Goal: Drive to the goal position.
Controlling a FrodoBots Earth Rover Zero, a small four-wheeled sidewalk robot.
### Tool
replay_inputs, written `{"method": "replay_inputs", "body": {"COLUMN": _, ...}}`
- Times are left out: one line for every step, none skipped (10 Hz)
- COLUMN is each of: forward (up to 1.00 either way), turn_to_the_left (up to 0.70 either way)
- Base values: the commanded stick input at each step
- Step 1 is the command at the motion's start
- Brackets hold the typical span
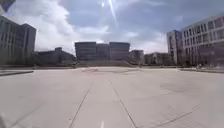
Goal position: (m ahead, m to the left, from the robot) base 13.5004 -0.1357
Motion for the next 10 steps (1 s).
{"method": "replay_inputs", "body": {"forward": 0.7, "turn_to_the_left": 0.0}}
{"method": "replay_inputs", "body": {"forward": 0.7, "turn_to_the_left": 0.0}}
{"method": "replay_inputs", "body": {"forward": 0.7, "turn_to_the_left": 0.0}}
{"method": "replay_inputs", "body": {"forward": 0.7, "turn_to_the_left": 0.0}}
{"method": "replay_inputs", "body": {"forward": 0.7, "turn_to_the_left": 0.0}}
{"method": "replay_inputs", "body": {"forward": 0.7, "turn_to_the_left": 0.0}}
{"method": "replay_inputs", "body": {"forward": 0.7, "turn_to_the_left": 0.0}}
{"method": "replay_inputs", "body": {"forward": 0.7, "turn_to_the_left": 0.0}}
{"method": "replay_inputs", "body": {"forward": 0.7, "turn_to_the_left": 0.0}}
{"method": "replay_inputs", "body": {"forward": 0.7, "turn_to_the_left": 0.0}}
